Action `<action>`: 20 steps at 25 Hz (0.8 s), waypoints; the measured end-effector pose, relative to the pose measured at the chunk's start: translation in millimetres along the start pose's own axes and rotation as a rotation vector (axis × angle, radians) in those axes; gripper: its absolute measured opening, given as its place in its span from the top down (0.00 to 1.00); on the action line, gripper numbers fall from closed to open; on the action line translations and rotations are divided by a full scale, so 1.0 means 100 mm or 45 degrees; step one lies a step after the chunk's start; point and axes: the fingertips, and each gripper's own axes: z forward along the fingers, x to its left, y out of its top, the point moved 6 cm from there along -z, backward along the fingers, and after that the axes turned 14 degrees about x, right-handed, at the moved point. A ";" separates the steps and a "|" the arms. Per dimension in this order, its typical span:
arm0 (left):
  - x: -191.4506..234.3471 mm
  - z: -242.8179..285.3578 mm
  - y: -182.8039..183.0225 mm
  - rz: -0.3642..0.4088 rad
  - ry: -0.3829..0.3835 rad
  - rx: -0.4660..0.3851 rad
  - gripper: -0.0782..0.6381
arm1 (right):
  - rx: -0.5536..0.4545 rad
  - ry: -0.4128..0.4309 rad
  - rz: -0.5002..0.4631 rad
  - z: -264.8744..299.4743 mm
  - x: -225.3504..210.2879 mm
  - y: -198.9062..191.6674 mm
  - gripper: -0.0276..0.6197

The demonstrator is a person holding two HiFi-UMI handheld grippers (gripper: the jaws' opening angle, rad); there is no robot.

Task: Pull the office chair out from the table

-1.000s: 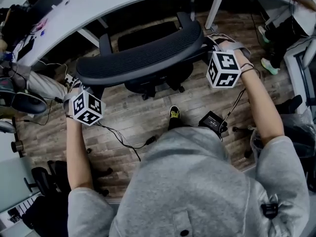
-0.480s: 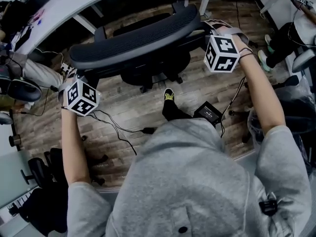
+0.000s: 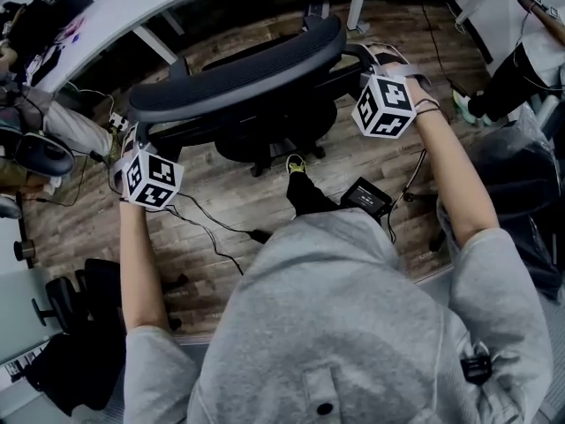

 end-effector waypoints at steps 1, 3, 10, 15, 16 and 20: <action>-0.03 -0.03 0.00 -0.033 0.036 -0.031 0.53 | -0.011 -0.019 0.002 -0.03 0.02 -0.01 0.60; -0.07 -0.07 -0.02 -0.065 0.104 -0.066 0.46 | -0.029 -0.040 -0.003 -0.08 0.03 -0.05 0.59; -0.05 -0.21 -0.70 -0.588 0.049 -0.077 0.45 | -0.067 -0.066 0.190 -0.43 -0.06 -0.44 0.55; -0.53 -0.58 -1.02 -1.127 0.052 -0.275 0.45 | -0.120 -0.146 0.644 -0.72 0.12 -0.83 0.56; -0.65 -0.66 -0.99 -1.186 0.071 -0.304 0.46 | -0.137 -0.145 0.739 -0.77 0.18 -0.87 0.56; -1.08 -0.91 -0.58 -1.322 0.092 -0.385 0.87 | -0.284 -0.145 1.124 -1.05 0.41 -0.81 0.89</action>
